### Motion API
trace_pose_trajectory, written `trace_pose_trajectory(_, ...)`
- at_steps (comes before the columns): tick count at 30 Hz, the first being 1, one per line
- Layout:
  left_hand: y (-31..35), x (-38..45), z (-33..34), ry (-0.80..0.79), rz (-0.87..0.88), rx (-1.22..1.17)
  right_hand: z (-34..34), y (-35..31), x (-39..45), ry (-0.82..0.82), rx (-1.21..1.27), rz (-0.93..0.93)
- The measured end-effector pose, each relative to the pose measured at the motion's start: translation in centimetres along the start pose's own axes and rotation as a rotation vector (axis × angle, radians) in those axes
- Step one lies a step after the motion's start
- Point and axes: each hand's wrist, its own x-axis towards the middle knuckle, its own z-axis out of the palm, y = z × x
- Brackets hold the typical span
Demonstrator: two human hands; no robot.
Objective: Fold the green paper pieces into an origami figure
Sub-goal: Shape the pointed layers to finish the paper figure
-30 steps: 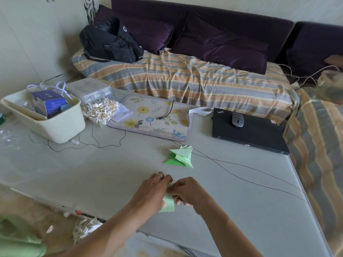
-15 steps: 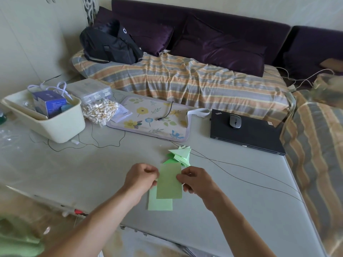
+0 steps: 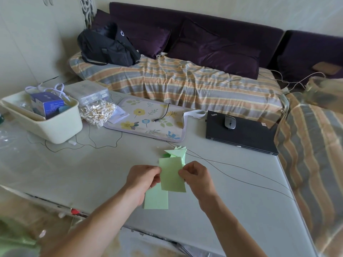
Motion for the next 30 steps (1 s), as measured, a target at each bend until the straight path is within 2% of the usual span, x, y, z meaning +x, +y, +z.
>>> trace_pose_trajectory(4, -0.3, 0.2, 0.1, 0.001, 0.024, -0.011, 0.0, -0.1, -0.9, 0.001, -0.202, -0.245)
trace_pose_trajectory(7, -0.3, 0.2, 0.3, -0.031, 0.022, -0.006, 0.3, 0.4, -1.2, -0.021, -0.26, -0.407)
trace_pose_trajectory(11, -0.3, 0.1, 0.7, 0.052, 0.167, 0.127, 0.6, 0.8, -1.1, -0.045, -0.316, -0.549)
trace_pose_trajectory(13, -0.3, -0.1, 0.6, 0.088, 0.243, 0.209, 0.6, 0.8, -1.1, -0.06, -0.324, -0.574)
trace_pose_trajectory(16, 0.0, -0.1, 0.6, 0.014, 0.3, 0.249, 0.6, 1.0, -0.9, -0.08, -0.344, -0.614)
trace_pose_trajectory(20, 0.9, -0.5, 0.5, -0.121, 0.213, 0.26, 0.7, 1.1, -0.7, -0.085, -0.37, -0.641)
trace_pose_trajectory(22, 1.0, -1.0, 0.7, -0.15, 0.226, 0.318, 0.8, 1.0, -0.7, -0.078, -0.369, -0.635)
trace_pose_trajectory(28, 0.9, -1.2, 0.7, -0.053, 0.362, 0.448, 0.7, 0.8, -0.7, -0.147, -0.303, -0.56)
trace_pose_trajectory(30, 0.9, -1.1, 0.4, -0.052, 0.41, 0.521, 0.5, 0.9, -0.5, -0.115, -0.296, -0.547)
